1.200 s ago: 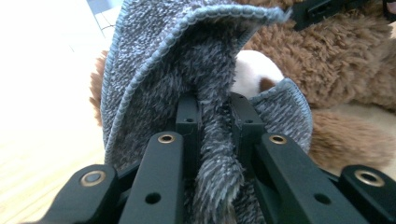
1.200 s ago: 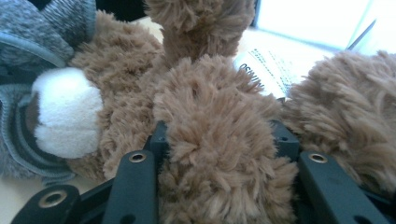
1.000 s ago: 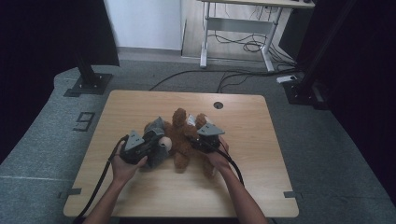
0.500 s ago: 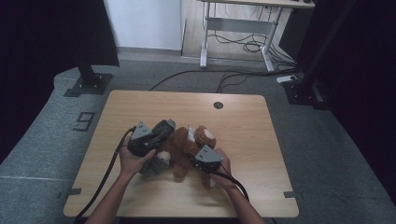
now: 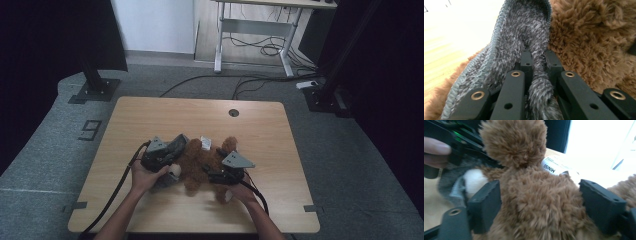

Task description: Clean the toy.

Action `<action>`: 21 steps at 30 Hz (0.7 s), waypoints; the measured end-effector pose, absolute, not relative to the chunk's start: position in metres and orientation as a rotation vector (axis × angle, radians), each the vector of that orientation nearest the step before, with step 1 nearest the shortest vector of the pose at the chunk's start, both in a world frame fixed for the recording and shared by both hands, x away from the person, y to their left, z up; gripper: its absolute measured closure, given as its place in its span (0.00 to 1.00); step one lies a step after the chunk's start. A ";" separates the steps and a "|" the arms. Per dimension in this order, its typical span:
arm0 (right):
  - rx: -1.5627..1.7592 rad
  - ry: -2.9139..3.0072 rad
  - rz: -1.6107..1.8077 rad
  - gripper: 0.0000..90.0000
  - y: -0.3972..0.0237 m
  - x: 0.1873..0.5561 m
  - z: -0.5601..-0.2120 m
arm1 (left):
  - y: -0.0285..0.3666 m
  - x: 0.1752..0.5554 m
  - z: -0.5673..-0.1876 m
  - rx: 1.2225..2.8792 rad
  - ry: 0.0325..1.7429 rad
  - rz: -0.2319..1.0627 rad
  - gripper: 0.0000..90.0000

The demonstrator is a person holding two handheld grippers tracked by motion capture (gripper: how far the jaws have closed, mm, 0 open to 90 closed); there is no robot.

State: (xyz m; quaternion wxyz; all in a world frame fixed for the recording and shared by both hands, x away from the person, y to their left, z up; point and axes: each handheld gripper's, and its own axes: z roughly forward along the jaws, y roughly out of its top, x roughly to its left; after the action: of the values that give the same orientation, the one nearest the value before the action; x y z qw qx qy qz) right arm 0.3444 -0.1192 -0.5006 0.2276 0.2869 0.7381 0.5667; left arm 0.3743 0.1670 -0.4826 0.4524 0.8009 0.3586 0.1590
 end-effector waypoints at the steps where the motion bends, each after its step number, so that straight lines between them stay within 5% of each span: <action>1: 0.801 2.031 1.563 0.17 -0.121 0.340 -0.500 | 0.167 0.373 -0.483 1.980 0.883 0.399 0.89; 10: 0.887 2.105 1.564 0.15 -0.145 0.309 -0.509 | 0.167 0.369 -0.485 1.980 0.883 0.420 0.89; 21: 1.049 2.229 1.444 0.07 -0.132 0.354 -0.541 | 0.168 0.368 -0.485 1.975 0.877 0.407 0.89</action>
State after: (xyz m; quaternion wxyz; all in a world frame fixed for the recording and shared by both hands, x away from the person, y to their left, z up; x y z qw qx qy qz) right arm 0.3536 -0.1318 -0.5412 0.1426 0.3637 0.7725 0.5007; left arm 0.3676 0.1678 -0.4850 0.4542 0.8001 0.3555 0.1647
